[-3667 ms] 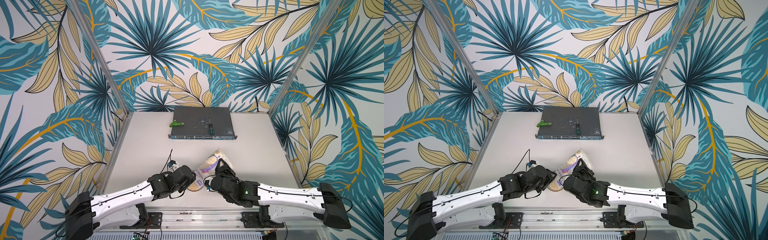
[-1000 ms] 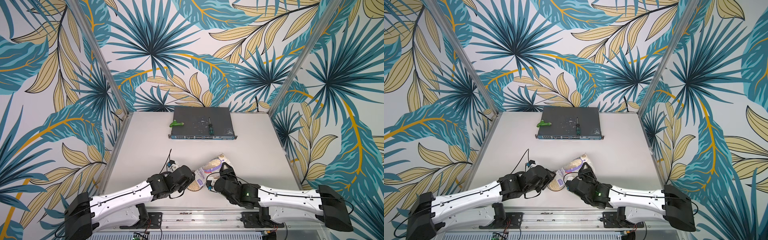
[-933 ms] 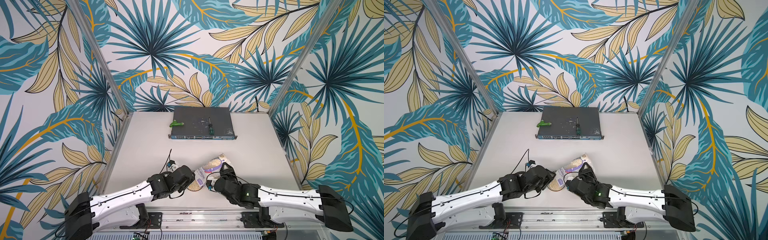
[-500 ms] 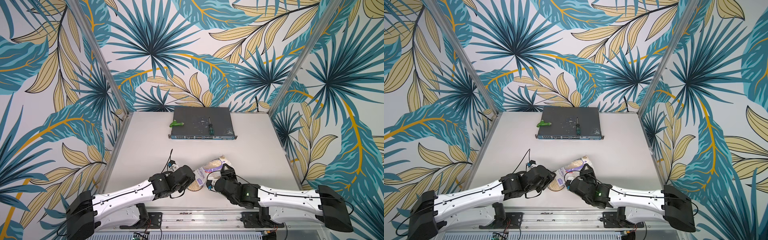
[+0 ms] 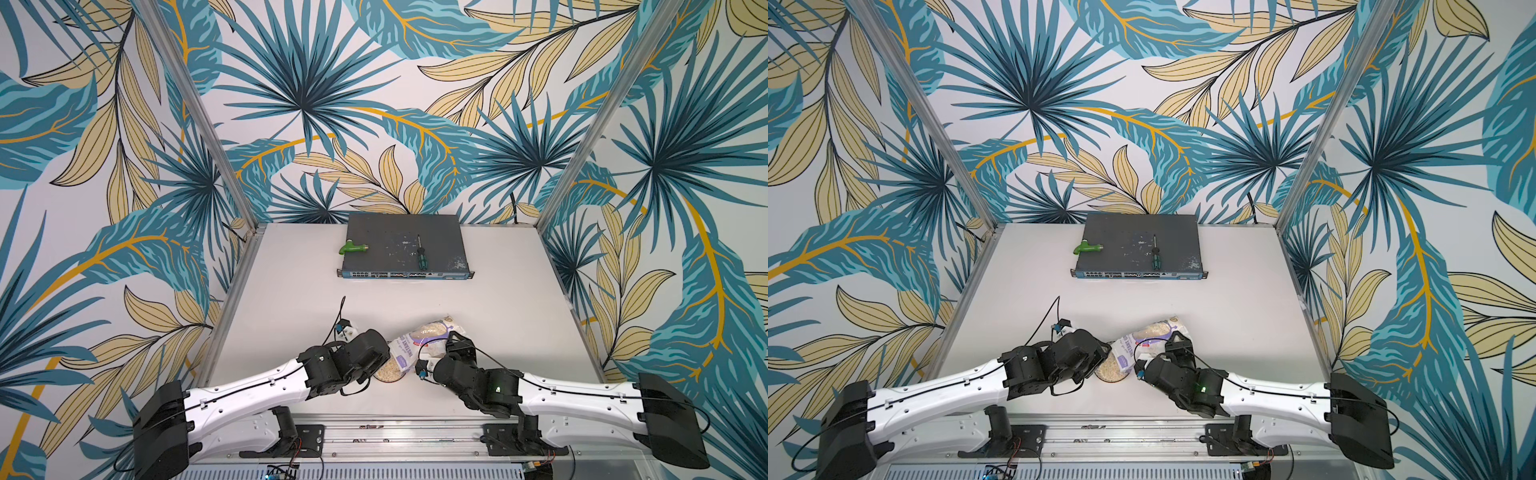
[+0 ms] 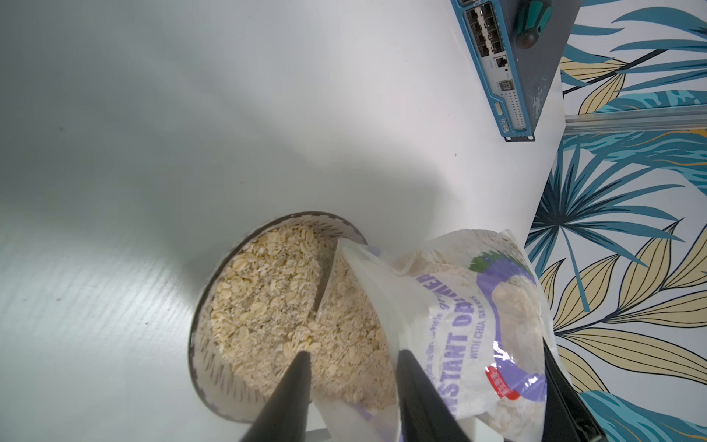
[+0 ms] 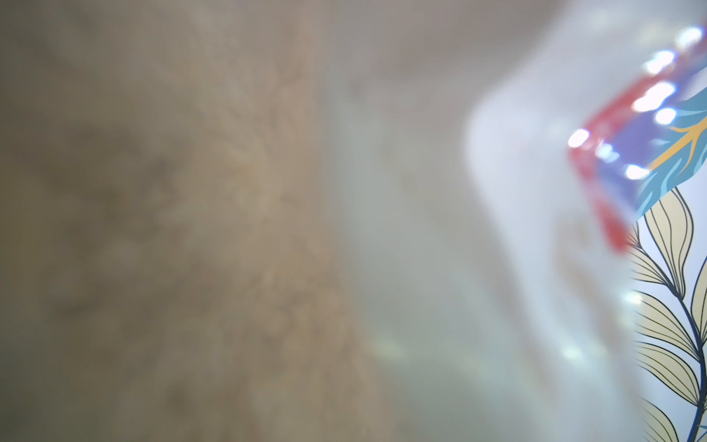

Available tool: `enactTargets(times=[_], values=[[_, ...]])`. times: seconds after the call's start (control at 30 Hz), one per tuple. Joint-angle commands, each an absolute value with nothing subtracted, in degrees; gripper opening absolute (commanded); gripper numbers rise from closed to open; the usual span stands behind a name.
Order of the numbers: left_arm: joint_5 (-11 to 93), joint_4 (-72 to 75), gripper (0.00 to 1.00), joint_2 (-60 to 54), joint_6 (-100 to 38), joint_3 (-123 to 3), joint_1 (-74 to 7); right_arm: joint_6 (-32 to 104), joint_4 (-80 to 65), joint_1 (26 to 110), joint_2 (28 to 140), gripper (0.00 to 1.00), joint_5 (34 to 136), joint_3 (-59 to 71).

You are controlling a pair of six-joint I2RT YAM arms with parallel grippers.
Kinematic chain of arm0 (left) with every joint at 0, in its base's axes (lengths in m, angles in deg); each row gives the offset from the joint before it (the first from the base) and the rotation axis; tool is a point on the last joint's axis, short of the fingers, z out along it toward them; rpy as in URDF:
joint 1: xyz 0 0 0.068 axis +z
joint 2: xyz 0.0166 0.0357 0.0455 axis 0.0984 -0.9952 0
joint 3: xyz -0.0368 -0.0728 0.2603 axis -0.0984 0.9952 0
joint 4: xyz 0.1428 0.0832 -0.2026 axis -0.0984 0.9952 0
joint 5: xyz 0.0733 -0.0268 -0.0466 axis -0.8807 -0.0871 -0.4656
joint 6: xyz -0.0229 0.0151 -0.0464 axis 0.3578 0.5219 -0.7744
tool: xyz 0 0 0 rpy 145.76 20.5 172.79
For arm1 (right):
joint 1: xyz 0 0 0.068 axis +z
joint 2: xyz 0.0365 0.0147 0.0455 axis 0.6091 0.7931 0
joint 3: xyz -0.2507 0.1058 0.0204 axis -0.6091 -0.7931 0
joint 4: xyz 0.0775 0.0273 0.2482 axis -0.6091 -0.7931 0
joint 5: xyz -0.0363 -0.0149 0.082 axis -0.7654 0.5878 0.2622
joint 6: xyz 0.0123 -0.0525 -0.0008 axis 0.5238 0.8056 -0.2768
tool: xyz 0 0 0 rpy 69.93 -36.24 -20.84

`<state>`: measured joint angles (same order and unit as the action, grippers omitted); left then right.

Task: Pour the oats into the breakfast bowl
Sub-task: Pour the oats into the bowl.

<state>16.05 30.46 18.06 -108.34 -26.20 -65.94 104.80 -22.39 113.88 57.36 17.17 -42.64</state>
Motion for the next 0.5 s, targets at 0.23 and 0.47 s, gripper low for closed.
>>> enactTargets(times=[0.23, 0.47], values=[[14.5, 31.9, 0.4, 18.0, -108.0, -28.1, -66.1, 98.5, -14.7, 112.4, 55.5, 0.0, 16.6, -42.0], [11.9, 35.2, 0.4, 19.4, -107.3, -29.8, -66.1, 96.9, -14.7, 112.4, 52.9, 0.0, 19.8, -42.4]])
